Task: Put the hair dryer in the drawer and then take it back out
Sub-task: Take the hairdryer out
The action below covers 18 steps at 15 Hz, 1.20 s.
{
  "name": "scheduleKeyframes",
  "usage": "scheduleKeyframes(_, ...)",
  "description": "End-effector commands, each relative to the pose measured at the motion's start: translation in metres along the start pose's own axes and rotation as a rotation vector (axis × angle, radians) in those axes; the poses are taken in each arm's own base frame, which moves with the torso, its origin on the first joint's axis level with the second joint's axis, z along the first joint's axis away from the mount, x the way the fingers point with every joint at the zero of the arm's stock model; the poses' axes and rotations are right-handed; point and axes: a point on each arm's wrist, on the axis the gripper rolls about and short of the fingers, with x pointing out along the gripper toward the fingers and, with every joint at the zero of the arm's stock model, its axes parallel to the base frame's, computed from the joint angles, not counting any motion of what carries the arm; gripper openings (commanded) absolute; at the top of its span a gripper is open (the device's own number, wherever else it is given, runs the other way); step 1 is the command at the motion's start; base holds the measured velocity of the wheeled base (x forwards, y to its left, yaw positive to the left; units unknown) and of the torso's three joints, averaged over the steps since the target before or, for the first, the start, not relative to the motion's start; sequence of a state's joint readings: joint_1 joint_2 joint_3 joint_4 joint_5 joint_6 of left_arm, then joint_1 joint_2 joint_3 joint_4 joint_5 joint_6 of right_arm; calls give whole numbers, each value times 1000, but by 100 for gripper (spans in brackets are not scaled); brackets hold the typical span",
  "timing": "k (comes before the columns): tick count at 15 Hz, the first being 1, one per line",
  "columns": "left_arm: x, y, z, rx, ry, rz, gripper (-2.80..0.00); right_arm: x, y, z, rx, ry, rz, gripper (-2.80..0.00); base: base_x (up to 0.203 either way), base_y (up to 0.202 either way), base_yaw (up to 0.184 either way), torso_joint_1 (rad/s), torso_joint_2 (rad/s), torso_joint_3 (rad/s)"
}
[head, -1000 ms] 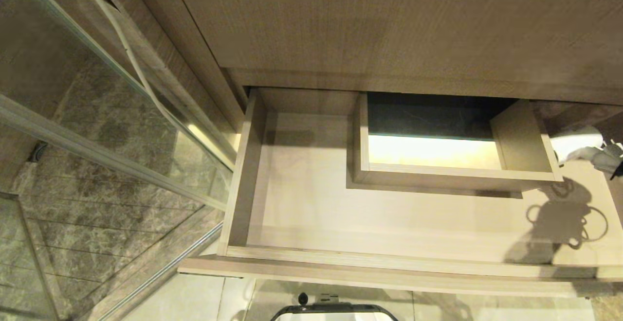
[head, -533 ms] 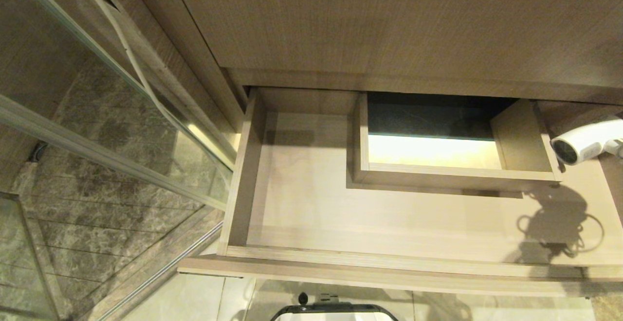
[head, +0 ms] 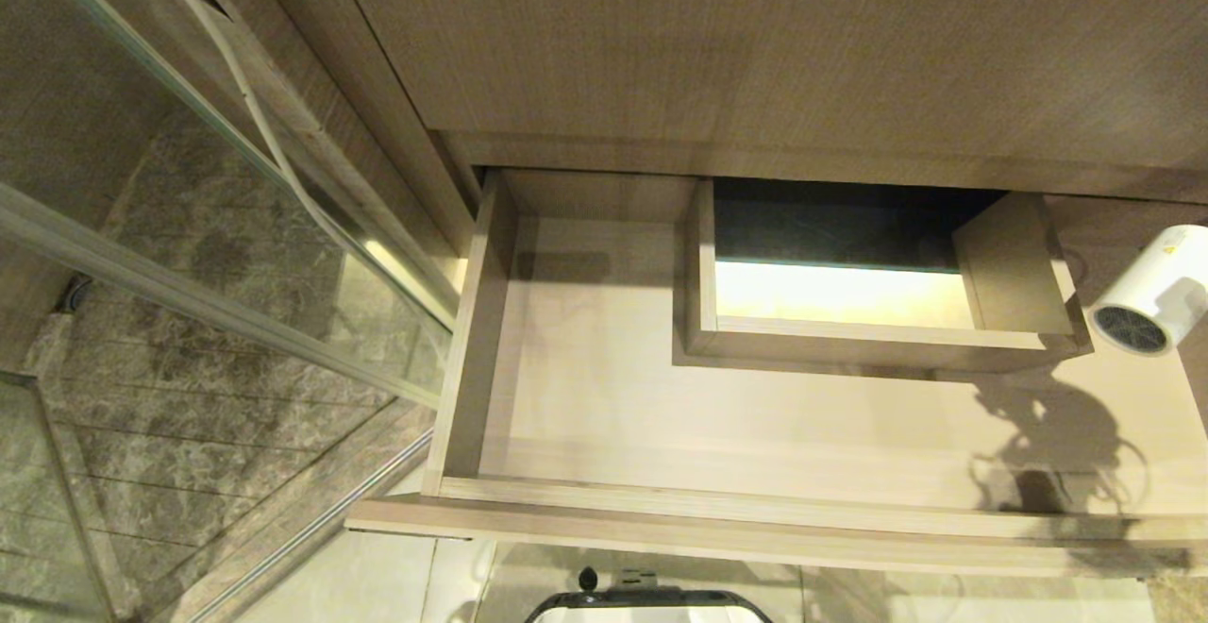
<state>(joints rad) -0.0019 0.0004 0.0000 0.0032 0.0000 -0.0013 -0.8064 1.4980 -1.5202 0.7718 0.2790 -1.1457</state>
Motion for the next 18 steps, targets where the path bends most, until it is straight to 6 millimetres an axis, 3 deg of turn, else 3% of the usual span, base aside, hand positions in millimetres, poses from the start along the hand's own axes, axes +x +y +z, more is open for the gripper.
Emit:
scheduleKeyframes(1,0,0,0,0,1,0,-280,-44,13,4,-28,-18,-97,-280,0,0,0,0,0,0)
scheduleKeyframes(11,0,0,0,0,1,0,-280,-185,90,15,-44,-199,-463,-280,0,0,0,0,0,0)
scheduleKeyframes(18,0,0,0,0,1,0,-280,-248,116,32,-69,-402,-615,-280,0,0,0,0,0,0)
